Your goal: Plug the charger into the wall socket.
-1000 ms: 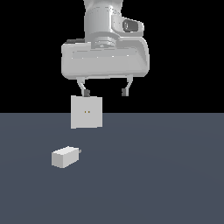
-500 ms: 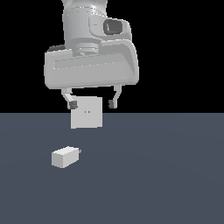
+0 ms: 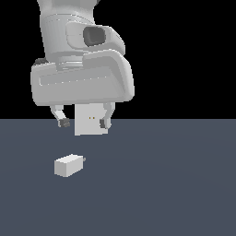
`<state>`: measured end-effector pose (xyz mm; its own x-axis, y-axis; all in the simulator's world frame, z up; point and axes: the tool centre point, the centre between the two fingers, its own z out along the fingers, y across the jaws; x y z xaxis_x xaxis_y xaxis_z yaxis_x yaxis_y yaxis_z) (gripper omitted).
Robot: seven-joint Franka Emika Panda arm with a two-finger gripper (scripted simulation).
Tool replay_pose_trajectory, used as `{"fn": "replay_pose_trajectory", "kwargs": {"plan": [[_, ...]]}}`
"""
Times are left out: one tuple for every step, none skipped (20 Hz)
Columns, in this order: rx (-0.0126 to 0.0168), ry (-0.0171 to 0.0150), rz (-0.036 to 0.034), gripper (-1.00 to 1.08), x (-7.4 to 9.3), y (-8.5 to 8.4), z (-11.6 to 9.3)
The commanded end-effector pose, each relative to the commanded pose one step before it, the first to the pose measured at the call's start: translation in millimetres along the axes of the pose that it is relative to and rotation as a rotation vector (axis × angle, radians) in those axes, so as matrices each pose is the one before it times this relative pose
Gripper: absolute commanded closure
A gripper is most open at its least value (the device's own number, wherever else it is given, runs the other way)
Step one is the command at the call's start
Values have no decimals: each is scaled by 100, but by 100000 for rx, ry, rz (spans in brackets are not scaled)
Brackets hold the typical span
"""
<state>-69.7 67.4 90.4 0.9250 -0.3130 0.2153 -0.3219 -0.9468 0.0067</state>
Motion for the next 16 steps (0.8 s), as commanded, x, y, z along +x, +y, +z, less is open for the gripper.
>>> {"fn": "replay_pose_trajectory", "kwargs": {"plan": [[-334,1668,2439,-92,-529,-454,496],[-155,582,862,-92,-185,-160,183],[-152,553,817,-92,-173,-150,173],[-147,521,770,-92,-163,-142,164],[-142,491,725,-92,-152,-134,156],[-137,461,682,-92,-142,-125,146],[-131,429,636,-92,-132,-118,138],[-124,398,592,-92,-121,-109,128],[-117,364,545,-92,-112,-101,119],[-110,331,500,-92,-101,-92,110],[-101,295,450,-92,-92,-84,101],[-92,261,402,-92,-82,-75,91],[-83,225,352,-92,-72,-66,80],[-74,195,308,-92,-59,-53,68],[-61,157,250,-92,-50,-46,57],[-47,118,190,-92,-41,-38,46]]}}
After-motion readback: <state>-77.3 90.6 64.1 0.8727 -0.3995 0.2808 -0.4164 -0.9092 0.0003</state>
